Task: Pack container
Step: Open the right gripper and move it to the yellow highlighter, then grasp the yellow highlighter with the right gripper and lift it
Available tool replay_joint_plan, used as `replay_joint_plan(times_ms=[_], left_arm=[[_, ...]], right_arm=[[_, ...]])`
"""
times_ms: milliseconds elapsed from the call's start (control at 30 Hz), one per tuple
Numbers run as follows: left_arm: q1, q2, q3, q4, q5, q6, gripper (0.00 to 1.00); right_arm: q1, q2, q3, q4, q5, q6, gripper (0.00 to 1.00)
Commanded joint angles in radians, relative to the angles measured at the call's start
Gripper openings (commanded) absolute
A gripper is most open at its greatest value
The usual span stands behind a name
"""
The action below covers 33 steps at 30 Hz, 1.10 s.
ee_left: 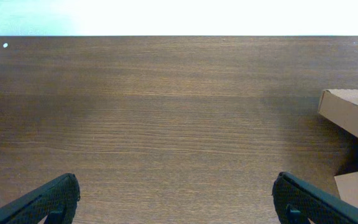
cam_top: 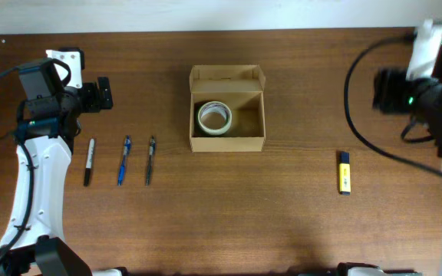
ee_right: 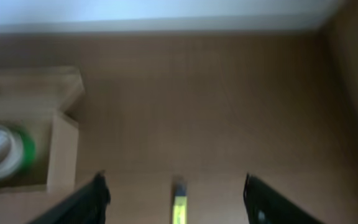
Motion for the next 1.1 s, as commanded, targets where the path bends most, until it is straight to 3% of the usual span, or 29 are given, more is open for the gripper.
replay_joint_plan(times_ms=[0, 400, 767, 1067], left_arm=[[0.007, 0.009, 0.022, 0.002, 0.015, 0.016, 0.99], [0.007, 0.009, 0.022, 0.002, 0.015, 0.016, 0.99], [0.007, 0.009, 0.022, 0.002, 0.015, 0.016, 0.99], [0.007, 0.009, 0.022, 0.002, 0.015, 0.016, 0.99]], right_arm=[[-0.038, 0.057, -0.132, -0.038, -0.041, 0.109, 0.69], [-0.051, 0.177, -0.613, 0.246, 0.016, 0.003, 0.7], [-0.093, 0.418, -0.645, 0.257, 0.017, -0.019, 0.69], [-0.092, 0.444, -0.646, 0.269, 0.006, -0.053, 0.66]])
